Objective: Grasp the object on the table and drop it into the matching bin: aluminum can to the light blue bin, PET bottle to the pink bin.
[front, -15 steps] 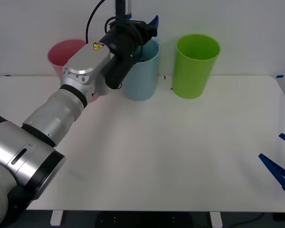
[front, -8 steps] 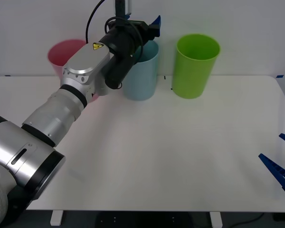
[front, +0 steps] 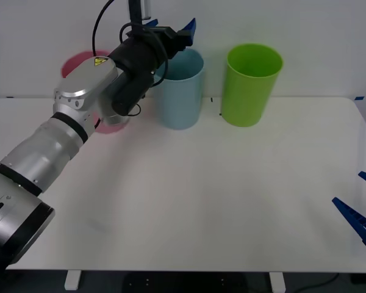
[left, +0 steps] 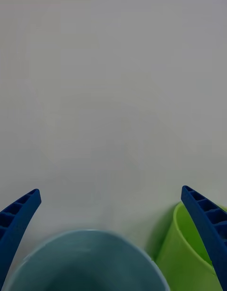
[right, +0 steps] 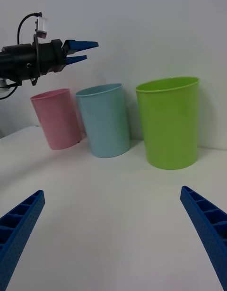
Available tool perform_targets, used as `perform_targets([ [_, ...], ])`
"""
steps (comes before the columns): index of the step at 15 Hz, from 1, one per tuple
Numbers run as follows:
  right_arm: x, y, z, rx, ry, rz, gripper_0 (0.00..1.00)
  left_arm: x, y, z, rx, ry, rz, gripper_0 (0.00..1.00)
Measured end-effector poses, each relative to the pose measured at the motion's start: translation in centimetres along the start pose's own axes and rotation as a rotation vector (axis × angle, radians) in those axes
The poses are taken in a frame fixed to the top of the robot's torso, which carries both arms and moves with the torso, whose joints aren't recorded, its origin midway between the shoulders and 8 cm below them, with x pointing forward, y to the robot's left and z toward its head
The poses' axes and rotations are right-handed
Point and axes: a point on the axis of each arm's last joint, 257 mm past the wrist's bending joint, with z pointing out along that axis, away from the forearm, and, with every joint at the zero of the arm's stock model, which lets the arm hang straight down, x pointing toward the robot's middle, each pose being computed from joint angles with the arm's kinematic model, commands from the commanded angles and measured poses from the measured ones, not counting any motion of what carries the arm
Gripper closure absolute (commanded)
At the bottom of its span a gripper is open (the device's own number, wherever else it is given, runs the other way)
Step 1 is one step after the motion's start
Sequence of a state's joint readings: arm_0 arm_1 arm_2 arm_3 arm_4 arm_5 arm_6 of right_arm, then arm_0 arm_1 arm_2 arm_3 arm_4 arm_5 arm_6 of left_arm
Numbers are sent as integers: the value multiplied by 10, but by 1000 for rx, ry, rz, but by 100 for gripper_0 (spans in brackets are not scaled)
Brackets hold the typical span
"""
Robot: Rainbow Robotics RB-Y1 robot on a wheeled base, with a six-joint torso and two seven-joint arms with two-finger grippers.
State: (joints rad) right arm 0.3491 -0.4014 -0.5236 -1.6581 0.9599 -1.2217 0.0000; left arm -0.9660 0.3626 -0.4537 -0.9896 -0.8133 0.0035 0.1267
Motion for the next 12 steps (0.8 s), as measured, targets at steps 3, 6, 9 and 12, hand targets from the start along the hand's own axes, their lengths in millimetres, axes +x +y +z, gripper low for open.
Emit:
perform_targets([
  [3,0,0,0,0,0,0,0,-1,18,-27,17,-5,-9,0],
  [6,0,0,0,0,0,0,0,1,38,-59,21,-7,-6,0],
  [9,0,0,0,0,0,0,0,0,57,-95,22,-23,-12,0],
  [12,0,0,0,0,0,0,0,3,74,-133,38,-27,5,0],
])
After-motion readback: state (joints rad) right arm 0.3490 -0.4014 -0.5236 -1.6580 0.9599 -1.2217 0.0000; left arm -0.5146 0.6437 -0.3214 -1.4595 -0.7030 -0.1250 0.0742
